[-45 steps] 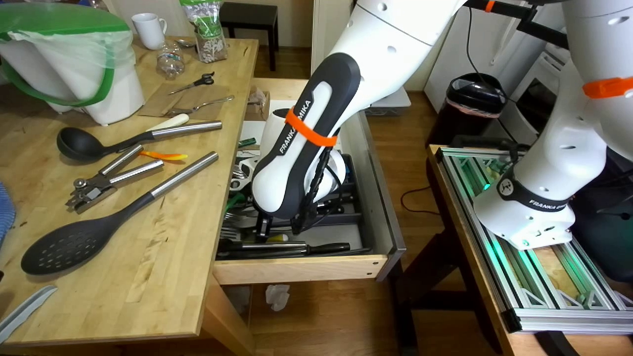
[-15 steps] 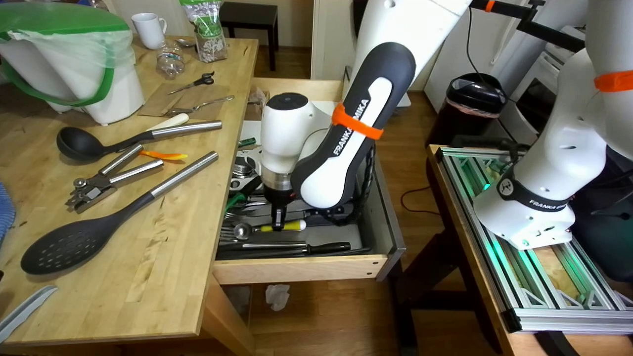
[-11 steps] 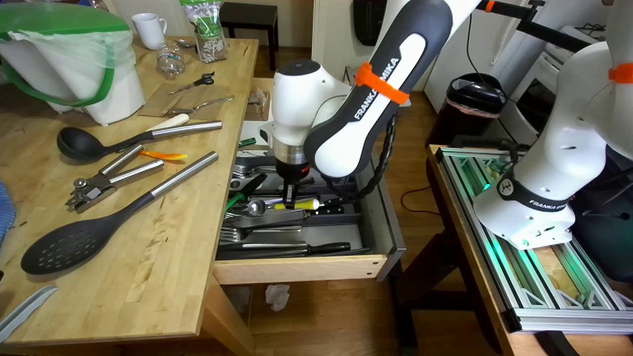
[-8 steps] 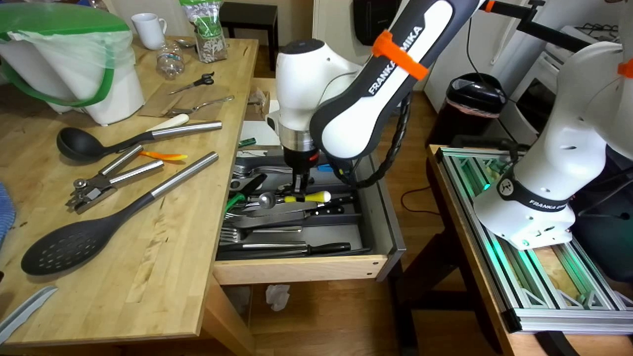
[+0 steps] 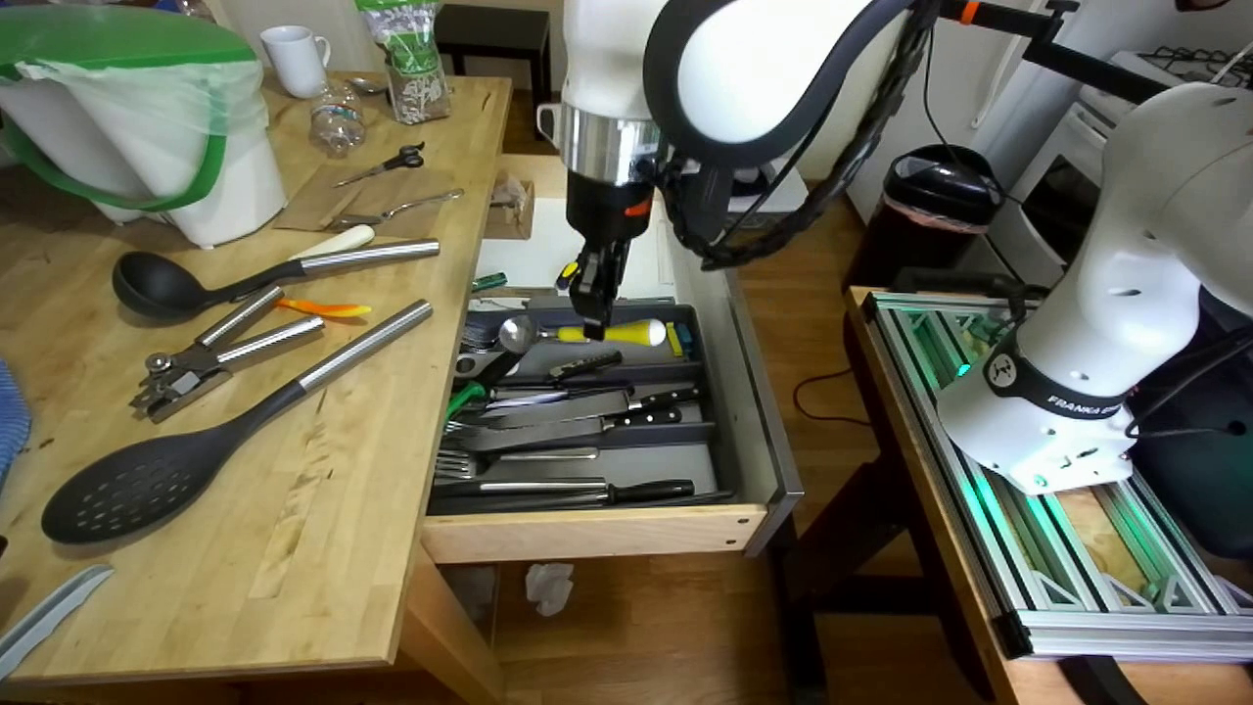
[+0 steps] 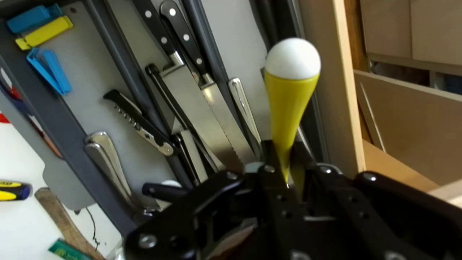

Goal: Pick up the spoon from the drawer and put it on the counter

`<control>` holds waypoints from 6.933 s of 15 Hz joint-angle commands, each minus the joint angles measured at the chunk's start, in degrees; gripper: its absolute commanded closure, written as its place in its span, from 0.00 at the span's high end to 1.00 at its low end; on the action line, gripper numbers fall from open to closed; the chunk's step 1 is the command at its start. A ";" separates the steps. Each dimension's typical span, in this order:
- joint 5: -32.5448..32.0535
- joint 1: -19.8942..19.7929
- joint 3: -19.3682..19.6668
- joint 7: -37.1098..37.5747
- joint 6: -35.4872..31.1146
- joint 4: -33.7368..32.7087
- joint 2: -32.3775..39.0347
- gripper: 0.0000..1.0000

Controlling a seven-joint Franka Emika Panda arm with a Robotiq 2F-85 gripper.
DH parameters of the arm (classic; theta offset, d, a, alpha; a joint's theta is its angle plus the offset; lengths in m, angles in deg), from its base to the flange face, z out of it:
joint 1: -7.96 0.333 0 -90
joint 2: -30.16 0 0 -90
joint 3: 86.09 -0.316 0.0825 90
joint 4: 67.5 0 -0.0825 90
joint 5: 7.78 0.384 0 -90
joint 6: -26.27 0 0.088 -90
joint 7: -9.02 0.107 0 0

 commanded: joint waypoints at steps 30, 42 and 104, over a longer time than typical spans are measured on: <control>17.51 -0.23 -0.75 -23.21 2.14 -10.86 4.72 0.92; 3.58 -0.03 0.04 -18.84 6.58 -6.39 -0.32 1.00; 37.98 0.01 -9.82 -66.53 -27.37 -2.56 29.84 0.25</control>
